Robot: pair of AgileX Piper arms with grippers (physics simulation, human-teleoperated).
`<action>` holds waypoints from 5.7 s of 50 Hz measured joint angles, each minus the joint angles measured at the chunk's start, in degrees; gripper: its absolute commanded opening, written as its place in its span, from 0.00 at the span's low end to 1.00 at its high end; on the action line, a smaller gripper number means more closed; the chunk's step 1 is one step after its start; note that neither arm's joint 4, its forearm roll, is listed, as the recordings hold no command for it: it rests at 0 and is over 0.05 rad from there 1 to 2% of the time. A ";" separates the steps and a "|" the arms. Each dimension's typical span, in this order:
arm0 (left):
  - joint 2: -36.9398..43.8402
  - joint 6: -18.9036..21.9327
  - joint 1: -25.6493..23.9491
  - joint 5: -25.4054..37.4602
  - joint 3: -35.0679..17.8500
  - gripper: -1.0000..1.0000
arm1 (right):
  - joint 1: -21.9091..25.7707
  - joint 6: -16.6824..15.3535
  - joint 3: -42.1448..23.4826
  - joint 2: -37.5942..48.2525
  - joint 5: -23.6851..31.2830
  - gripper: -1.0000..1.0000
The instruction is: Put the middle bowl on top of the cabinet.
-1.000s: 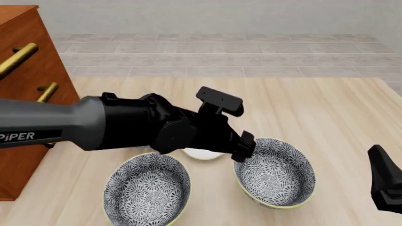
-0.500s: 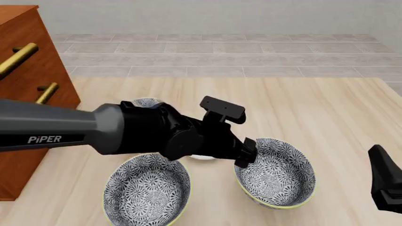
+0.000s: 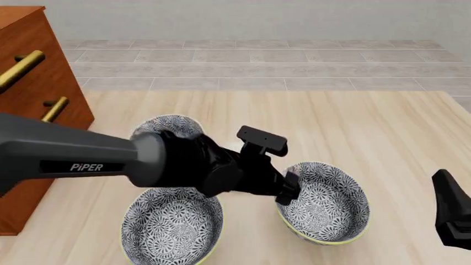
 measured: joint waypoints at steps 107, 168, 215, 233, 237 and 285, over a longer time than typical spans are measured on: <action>-23.45 -3.91 0.93 5.67 4.70 0.00 | -0.37 -1.30 0.04 -0.02 0.14 1.00; -39.59 3.45 15.88 21.46 -1.39 0.00 | -0.45 -1.88 0.03 0.02 0.01 1.00; -45.53 6.34 33.87 35.01 -11.37 0.00 | -0.47 -2.37 0.04 -0.13 0.13 1.00; -44.96 6.58 41.99 40.44 -17.04 0.00 | -0.51 -2.50 0.03 -0.17 0.06 1.00; -44.73 6.50 43.58 41.65 -18.52 0.00 | -0.54 -2.56 0.03 -0.20 0.04 1.00; -38.29 0.39 59.49 53.74 -35.63 0.00 | -0.92 -2.93 0.02 -0.20 -0.10 1.00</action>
